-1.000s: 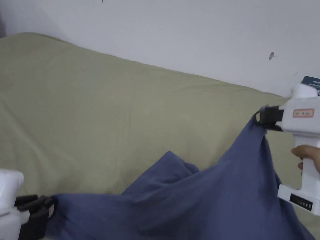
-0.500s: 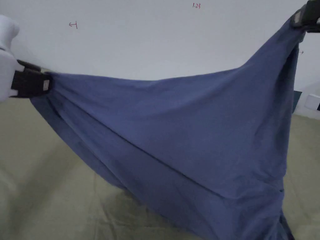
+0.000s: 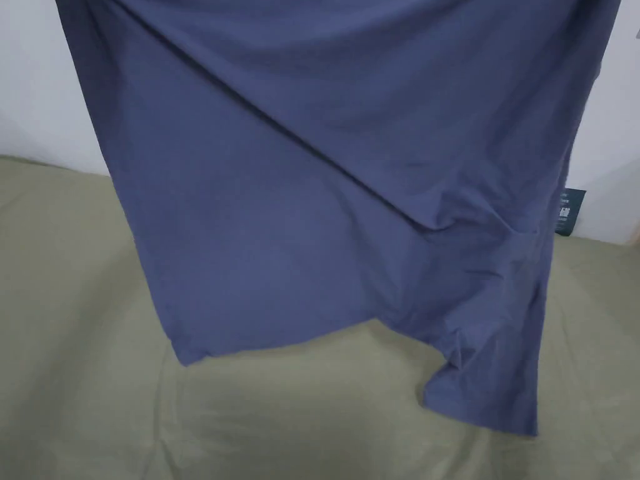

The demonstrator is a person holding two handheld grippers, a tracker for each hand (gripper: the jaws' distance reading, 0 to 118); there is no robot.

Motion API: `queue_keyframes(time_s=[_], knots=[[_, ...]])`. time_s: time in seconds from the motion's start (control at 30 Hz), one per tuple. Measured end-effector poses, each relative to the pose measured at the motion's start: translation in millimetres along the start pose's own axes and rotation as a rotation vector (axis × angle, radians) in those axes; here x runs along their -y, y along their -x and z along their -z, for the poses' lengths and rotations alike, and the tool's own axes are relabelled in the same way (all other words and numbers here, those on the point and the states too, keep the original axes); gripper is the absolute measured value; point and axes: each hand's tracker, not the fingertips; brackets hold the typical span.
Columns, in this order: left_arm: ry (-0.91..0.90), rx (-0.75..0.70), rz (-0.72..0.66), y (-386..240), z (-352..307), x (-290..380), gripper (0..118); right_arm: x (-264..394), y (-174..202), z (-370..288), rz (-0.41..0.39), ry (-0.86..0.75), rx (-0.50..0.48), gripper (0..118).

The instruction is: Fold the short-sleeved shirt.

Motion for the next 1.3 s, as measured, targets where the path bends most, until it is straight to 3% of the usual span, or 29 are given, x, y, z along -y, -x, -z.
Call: queue_keyframes(time_s=[0.23,0.37,0.5,0.87,1.3], knots=[[-0.064,-0.045,0.013,12,7,-31,2,-26,0,-5,-0.051,-0.081,-0.013,2],[-0.080,-0.029,-0.012,12,2,-24,2,-18,1,-24,-0.020,-0.066,-0.052,2],[-0.054,0.000,0.022,3,-5,7,2,16,8,-50,-0.068,-0.011,-0.100,2],[0.042,0.084,-0.027,-15,-72,123,2,117,-2,-155,-0.059,0.105,-0.156,2],[0.233,0.220,-0.190,-53,-188,276,2,245,-24,-327,0.129,0.344,-0.133,2]])
